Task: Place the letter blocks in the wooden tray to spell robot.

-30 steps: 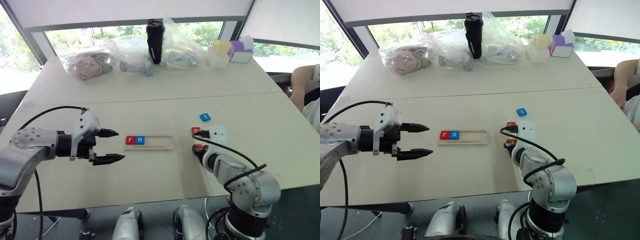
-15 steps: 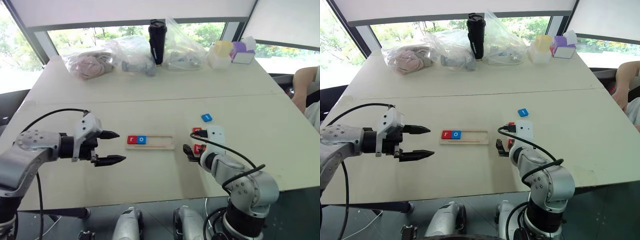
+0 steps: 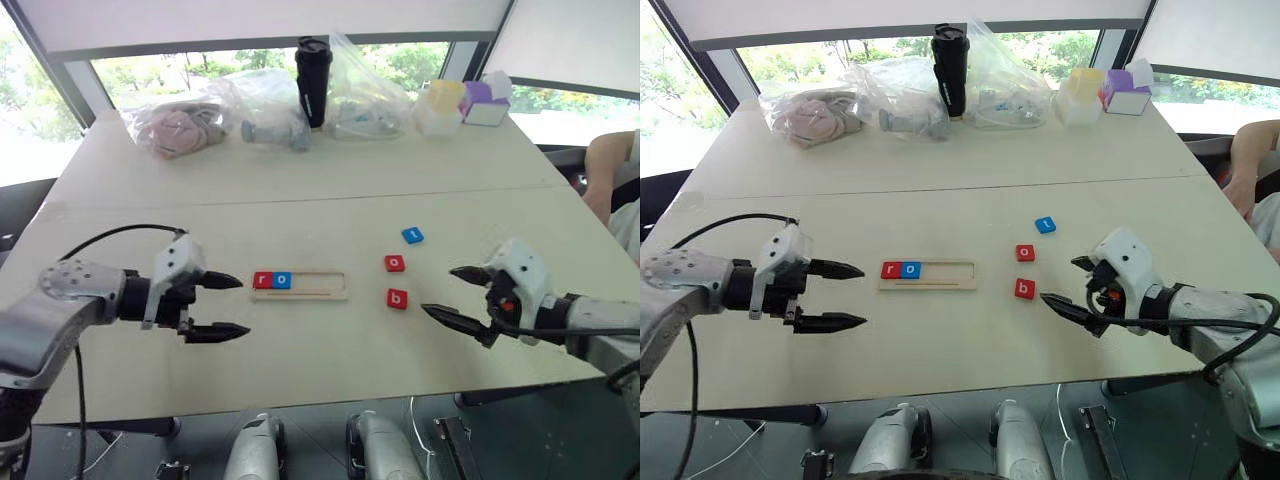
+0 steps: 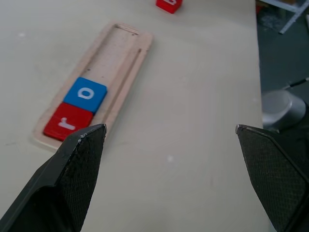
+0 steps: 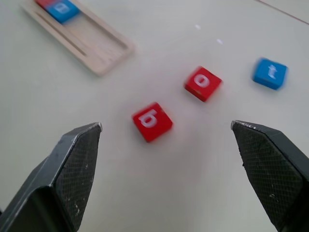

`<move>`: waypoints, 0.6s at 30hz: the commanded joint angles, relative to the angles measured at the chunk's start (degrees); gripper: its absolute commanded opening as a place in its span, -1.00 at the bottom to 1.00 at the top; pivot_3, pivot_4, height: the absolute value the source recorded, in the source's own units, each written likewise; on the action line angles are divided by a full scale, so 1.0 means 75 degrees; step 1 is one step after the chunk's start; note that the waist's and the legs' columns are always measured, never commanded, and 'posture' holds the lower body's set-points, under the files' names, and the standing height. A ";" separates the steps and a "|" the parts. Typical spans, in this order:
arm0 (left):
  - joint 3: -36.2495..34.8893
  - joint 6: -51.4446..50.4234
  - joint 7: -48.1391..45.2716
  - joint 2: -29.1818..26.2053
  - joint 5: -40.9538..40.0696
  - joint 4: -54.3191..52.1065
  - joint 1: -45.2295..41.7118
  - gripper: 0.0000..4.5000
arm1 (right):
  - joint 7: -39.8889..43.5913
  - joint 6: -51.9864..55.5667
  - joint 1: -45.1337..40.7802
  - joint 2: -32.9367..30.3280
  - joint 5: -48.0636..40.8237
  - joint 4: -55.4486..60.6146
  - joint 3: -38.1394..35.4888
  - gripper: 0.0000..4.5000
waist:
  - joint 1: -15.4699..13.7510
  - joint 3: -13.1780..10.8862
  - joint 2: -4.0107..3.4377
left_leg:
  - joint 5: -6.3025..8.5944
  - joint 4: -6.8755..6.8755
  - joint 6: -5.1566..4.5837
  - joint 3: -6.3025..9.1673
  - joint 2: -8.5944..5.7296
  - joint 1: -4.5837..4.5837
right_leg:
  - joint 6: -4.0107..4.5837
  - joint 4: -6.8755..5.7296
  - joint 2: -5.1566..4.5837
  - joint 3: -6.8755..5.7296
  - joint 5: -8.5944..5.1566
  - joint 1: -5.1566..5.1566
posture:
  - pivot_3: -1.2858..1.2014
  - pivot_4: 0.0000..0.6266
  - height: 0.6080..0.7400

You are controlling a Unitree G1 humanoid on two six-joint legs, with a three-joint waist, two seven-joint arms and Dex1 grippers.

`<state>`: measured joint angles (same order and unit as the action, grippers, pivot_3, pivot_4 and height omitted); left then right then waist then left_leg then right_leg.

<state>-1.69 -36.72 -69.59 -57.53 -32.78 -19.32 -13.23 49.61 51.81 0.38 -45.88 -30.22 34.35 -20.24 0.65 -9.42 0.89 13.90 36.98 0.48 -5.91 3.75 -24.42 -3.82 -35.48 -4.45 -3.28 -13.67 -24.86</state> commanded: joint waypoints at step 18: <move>0.0152 0.0761 -0.0384 -0.0060 0.0517 0.0166 -0.0356 1.00 | 0.1606 -0.5918 -0.0849 0.0734 0.2306 -0.4975 0.2917 0.98 | 0.0038 0.0000 0.0011 | -0.0003 0.0038 0.0002 -0.0011 -0.0005 0.0032 | -0.0003 -0.0058 -0.0009 0.0003 0.0001 0.0021 | 0.03 -0.52 1.00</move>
<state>-0.33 -31.03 -72.45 -57.96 -28.71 -16.57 -15.81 61.20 8.93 -5.11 -41.30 -14.15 -1.13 -0.33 0.94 -9.43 0.98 13.87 37.26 0.50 -6.00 3.72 -24.06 -3.84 -35.93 -4.52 -3.26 -13.66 -24.62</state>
